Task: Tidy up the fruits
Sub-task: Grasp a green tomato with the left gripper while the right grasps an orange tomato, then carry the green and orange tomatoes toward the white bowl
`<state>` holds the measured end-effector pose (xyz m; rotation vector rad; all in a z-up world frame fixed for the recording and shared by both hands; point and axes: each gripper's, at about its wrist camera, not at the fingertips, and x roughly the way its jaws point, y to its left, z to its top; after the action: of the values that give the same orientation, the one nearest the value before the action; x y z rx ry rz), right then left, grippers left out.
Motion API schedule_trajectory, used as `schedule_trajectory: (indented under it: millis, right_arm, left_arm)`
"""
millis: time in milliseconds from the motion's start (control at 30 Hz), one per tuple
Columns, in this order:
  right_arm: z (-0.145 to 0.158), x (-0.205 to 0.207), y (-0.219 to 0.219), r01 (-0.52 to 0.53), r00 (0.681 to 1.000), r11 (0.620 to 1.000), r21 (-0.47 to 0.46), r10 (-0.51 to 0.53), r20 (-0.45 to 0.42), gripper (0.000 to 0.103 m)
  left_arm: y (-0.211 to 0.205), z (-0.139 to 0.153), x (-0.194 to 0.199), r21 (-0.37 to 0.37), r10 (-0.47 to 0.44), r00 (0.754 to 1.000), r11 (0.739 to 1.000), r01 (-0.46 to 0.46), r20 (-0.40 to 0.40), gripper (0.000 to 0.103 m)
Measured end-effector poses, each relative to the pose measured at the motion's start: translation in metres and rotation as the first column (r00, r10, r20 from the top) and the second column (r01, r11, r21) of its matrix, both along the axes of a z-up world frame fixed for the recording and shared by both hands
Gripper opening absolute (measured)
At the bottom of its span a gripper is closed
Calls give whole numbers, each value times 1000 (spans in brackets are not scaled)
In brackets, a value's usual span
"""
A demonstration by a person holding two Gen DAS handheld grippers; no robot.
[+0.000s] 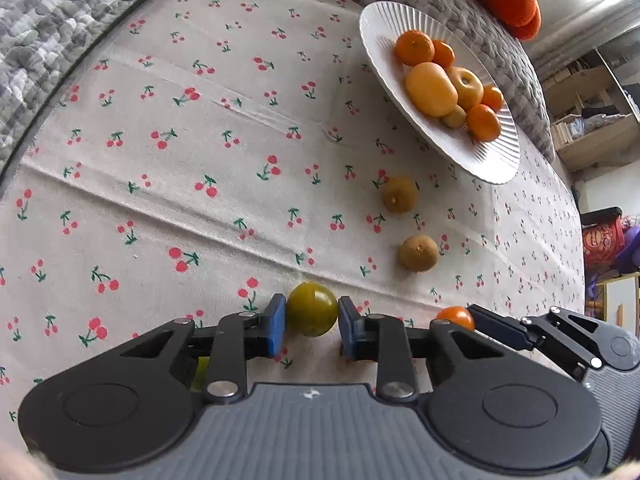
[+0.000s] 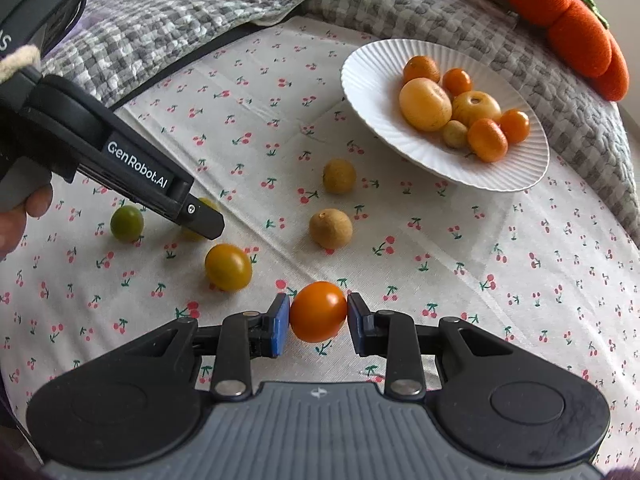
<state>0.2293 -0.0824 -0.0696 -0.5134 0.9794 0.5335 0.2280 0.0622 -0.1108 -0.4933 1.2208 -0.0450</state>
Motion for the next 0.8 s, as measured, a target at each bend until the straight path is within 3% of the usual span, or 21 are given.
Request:
schedule_trajectory:
  millis: [367, 800]
  right_arm:
    - [4, -1, 0, 5, 1000, 1000, 14, -6, 8, 28]
    - [10, -1, -2, 30, 999, 999, 46, -31, 17, 28]
  left_arm:
    - [-15, 2, 7, 129, -80, 995, 989, 73, 54, 24]
    - [-14, 10, 6, 96, -79, 994, 993, 72, 72, 23]
